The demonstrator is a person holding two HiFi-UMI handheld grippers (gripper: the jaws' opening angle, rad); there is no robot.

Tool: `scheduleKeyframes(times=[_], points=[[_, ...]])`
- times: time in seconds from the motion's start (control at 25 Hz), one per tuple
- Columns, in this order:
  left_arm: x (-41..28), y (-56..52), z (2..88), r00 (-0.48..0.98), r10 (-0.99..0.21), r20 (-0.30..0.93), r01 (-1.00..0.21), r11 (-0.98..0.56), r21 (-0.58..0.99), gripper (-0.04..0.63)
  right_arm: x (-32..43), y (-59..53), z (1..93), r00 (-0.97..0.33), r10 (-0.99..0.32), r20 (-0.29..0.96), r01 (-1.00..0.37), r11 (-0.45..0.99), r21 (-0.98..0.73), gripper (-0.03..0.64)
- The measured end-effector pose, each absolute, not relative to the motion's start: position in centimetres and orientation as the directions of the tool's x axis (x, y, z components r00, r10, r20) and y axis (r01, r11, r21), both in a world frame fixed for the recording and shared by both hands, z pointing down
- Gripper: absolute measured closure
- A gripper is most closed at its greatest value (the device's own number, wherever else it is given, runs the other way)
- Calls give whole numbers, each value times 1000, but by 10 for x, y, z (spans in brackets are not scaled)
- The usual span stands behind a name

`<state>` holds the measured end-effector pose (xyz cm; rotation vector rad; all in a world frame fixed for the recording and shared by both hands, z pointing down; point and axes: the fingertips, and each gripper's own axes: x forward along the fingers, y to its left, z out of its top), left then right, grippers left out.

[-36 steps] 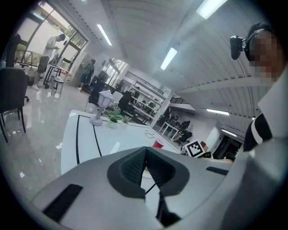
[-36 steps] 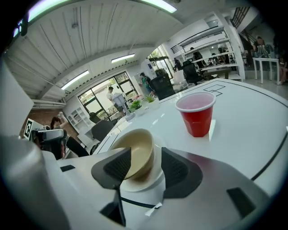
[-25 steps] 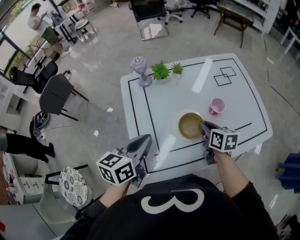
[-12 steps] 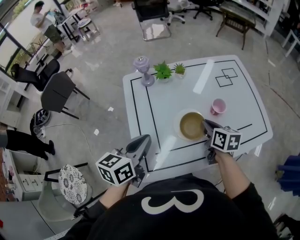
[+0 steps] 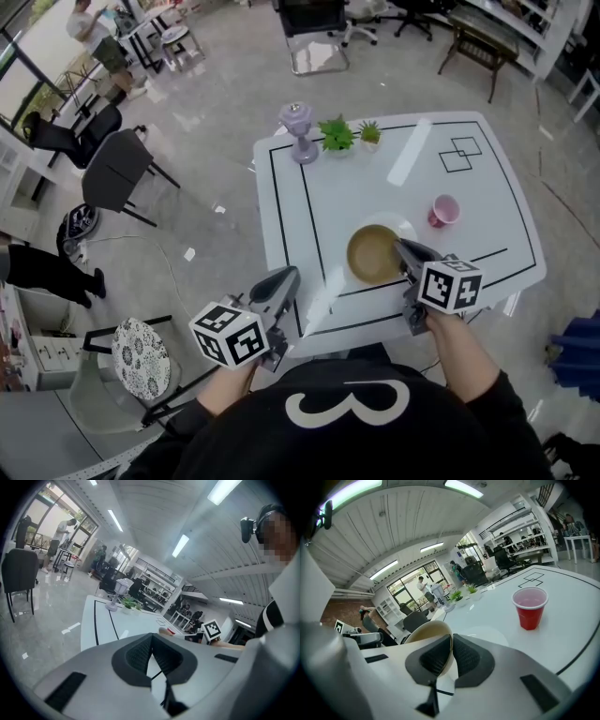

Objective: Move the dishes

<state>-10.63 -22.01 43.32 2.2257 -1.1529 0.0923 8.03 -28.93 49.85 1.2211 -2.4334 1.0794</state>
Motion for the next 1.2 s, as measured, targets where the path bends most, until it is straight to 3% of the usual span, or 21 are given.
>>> scheduleKeyframes(times=[0.68,1.2], points=[[-144,-207,439,586,-727,358,-781,-389,489,594,-6,-257,528,-727,-456,513,-687,484,-542,595],[-170,-193,442,586,-719,373,-786,-393,477,594,-30,-246,554,-714,-439,546,-700,462,-545,581]])
